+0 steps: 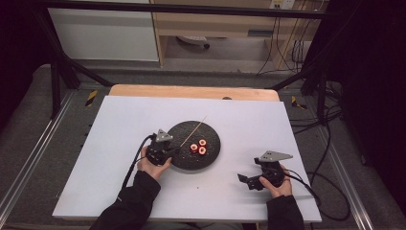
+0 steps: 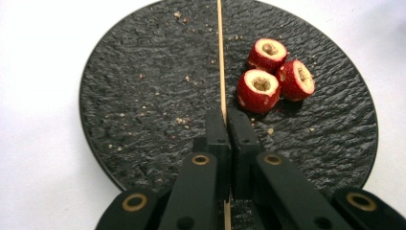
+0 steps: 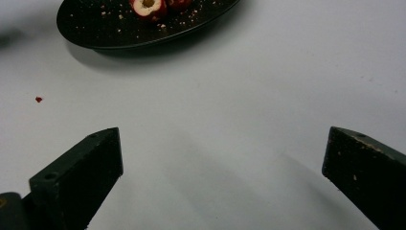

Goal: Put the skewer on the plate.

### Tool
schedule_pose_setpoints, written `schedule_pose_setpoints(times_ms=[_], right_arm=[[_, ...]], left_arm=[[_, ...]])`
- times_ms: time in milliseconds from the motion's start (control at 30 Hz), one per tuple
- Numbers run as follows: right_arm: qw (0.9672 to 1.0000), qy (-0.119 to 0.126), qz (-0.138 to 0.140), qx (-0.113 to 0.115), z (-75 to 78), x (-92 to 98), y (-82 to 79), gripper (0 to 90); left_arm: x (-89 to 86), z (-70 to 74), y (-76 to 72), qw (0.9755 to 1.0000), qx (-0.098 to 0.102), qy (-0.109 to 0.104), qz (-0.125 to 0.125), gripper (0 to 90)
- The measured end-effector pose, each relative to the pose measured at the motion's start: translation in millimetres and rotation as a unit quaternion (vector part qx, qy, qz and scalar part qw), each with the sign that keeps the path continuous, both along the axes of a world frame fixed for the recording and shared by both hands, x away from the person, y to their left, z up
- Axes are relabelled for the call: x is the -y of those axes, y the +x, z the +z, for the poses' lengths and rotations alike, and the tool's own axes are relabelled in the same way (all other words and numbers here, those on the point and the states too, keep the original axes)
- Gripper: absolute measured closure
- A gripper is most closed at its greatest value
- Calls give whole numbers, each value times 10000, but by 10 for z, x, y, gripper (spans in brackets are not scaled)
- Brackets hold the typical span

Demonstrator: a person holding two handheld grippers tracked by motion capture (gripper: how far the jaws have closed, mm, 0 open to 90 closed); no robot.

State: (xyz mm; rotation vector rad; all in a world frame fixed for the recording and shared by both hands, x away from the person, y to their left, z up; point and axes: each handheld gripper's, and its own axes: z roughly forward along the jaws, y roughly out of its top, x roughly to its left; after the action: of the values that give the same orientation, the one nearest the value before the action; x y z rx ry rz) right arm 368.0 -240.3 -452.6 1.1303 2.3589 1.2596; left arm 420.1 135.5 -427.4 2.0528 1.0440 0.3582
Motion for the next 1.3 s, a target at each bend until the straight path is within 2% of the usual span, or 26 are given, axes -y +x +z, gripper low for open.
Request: schedule_pose_setpoints(times_ms=[100, 267, 433, 867, 1100, 1233, 1300], right_arm=[[10000, -4, -5, -8, 0, -1, 0, 13], [10000, -7, 1, -6, 0, 0, 2, 13], [10000, -5, -21, -4, -5, -5, 2, 13], [10000, -26, -24, -30, -17, -14, 6, 14], [10000, -31, -31, -37, -17, -16, 4, 14], [10000, -19, -42, -38, -13, -15, 2, 14], [10000, -21, -40, -25, -11, -13, 1, 14]], left_arm=[[39, -22, 4, 9999, -35, 117, 18, 881], [76, -59, 27, 9997, -153, 197, 67, 881], [101, -80, 34, 9994, -189, 278, 108, 880], [108, -86, 33, 9993, -193, 330, 44, 869], [33, -10, -14, 9994, -109, 275, -193, 754], [-17, 39, -63, 9991, -32, 265, -342, 639], [-56, 59, -83, 9988, -56, 225, -422, 561]])
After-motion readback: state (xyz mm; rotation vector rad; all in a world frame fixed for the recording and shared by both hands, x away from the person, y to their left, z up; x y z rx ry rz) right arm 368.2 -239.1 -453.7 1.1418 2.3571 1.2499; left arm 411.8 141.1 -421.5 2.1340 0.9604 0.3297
